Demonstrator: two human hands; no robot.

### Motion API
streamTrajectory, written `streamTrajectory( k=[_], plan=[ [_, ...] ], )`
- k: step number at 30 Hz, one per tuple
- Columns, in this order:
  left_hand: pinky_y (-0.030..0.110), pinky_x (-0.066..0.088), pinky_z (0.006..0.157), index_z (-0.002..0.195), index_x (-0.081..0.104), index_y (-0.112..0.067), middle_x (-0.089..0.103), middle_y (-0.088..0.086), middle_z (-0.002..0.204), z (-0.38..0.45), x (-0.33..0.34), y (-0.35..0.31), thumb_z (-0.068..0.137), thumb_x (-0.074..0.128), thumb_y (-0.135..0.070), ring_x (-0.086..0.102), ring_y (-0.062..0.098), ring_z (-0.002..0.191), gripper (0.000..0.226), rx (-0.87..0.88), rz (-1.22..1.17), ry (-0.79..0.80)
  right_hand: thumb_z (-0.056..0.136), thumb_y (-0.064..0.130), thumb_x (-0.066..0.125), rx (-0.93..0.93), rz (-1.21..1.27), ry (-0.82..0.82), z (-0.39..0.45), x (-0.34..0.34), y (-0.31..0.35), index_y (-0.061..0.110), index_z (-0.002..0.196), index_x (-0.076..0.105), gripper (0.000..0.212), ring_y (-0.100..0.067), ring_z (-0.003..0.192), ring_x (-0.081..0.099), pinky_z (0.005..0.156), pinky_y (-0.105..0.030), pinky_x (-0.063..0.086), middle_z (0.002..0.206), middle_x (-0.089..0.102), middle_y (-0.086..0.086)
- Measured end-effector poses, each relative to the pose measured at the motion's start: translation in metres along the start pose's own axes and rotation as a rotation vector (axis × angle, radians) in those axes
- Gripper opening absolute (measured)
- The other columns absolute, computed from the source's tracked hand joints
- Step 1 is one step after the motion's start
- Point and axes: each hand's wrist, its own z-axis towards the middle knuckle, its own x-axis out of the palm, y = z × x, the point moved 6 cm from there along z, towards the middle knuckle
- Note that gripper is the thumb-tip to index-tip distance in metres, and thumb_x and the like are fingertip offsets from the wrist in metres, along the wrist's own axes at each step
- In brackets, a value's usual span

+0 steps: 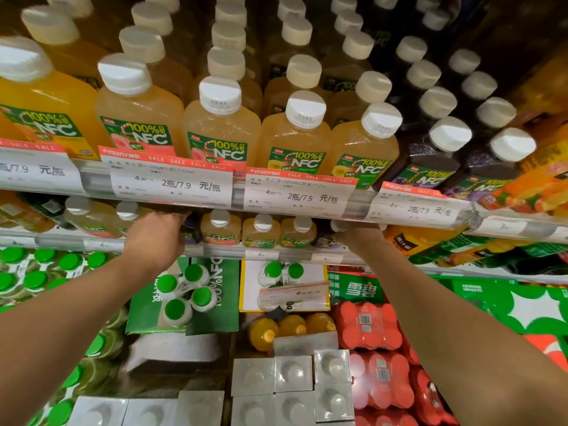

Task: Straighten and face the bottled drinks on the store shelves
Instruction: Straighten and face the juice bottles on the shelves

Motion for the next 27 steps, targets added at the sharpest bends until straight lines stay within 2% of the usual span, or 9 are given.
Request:
streamTrajectory(
  k=[3,6,10,12,16,19,21,23,27],
  plan=[
    [0.038,0.053,0.069,0.116,0.067,-0.018,0.072,0.014,0.090,0.000,0.001,-0.001,0.085,0.062,-0.016,0.068,0.036,0.084,0.032,-0.015,0.005,0.011,0.097,0.039,0.066,-0.069,-0.133,0.064,-0.005,0.000,-0.001,0.022,0.147,0.048,0.056,-0.030,0.137,0.046,0.109,-0.037,0.040,0.148,0.051,-0.007],
    [0.039,0.056,0.071,0.113,0.068,-0.016,0.072,0.014,0.089,0.001,0.001,0.001,0.085,0.062,-0.016,0.068,0.035,0.083,0.028,-0.025,-0.003,0.010,0.095,0.053,0.056,-0.164,-0.298,-0.140,-0.012,-0.019,-0.003,0.029,0.143,0.049,0.054,-0.028,0.134,0.049,0.102,-0.039,0.047,0.144,0.055,-0.004],
    [0.038,0.052,0.069,0.123,0.066,-0.022,0.074,0.014,0.093,0.001,0.001,-0.001,0.083,0.064,-0.016,0.068,0.037,0.087,0.040,-0.005,-0.007,-0.009,0.096,0.041,0.065,-0.137,-0.116,-0.247,-0.025,-0.040,-0.017,0.021,0.128,0.066,0.038,-0.032,0.120,0.059,0.088,-0.042,0.053,0.129,0.066,-0.006],
    [0.037,0.052,0.069,0.123,0.065,-0.023,0.074,0.013,0.093,0.001,0.002,-0.001,0.083,0.064,-0.017,0.068,0.037,0.087,0.041,-0.003,-0.007,-0.010,0.096,0.034,0.063,-0.063,-0.172,-0.258,-0.024,-0.044,-0.025,0.019,0.127,0.062,0.034,-0.032,0.111,0.062,0.079,-0.039,0.055,0.122,0.066,-0.007],
    [0.038,0.052,0.069,0.125,0.065,-0.024,0.074,0.012,0.092,0.004,0.005,0.001,0.082,0.064,-0.016,0.068,0.036,0.086,0.043,-0.002,-0.010,-0.010,0.100,0.023,0.055,0.026,-0.333,-0.162,-0.013,-0.027,-0.040,0.017,0.127,0.058,0.028,-0.029,0.106,0.062,0.078,-0.037,0.056,0.122,0.062,-0.008],
    [0.038,0.052,0.068,0.126,0.064,-0.025,0.074,0.013,0.094,0.006,0.005,0.001,0.081,0.065,-0.013,0.068,0.038,0.087,0.046,0.000,-0.033,-0.019,0.099,0.013,0.057,0.064,-0.320,-0.204,-0.008,-0.021,-0.050,0.011,0.118,0.060,0.020,-0.024,0.086,0.055,0.068,-0.033,0.052,0.103,0.057,-0.006],
    [0.038,0.052,0.068,0.125,0.065,-0.024,0.073,0.013,0.093,0.008,0.005,0.001,0.082,0.066,-0.013,0.068,0.038,0.087,0.043,-0.011,-0.032,-0.015,0.094,0.007,0.061,0.091,-0.262,-0.244,-0.010,-0.021,-0.057,0.011,0.118,0.059,0.024,-0.026,0.080,0.053,0.062,-0.034,0.047,0.104,0.060,-0.011],
    [0.038,0.052,0.068,0.124,0.065,-0.022,0.073,0.013,0.092,0.011,0.007,0.002,0.084,0.066,-0.014,0.068,0.037,0.087,0.040,-0.017,-0.013,-0.002,0.088,0.005,0.066,0.043,-0.244,-0.260,-0.015,-0.018,-0.062,0.012,0.119,0.061,0.032,-0.034,0.082,0.060,0.061,-0.035,0.046,0.109,0.065,-0.016],
    [0.039,0.052,0.069,0.122,0.064,-0.021,0.072,0.015,0.092,0.015,0.014,0.006,0.086,0.065,-0.013,0.068,0.039,0.087,0.037,-0.012,-0.020,-0.001,0.086,0.016,0.072,0.020,-0.230,-0.331,-0.041,-0.014,-0.070,0.015,0.122,0.065,0.037,-0.042,0.089,0.067,0.065,-0.043,0.059,0.118,0.061,-0.017]
  ],
)
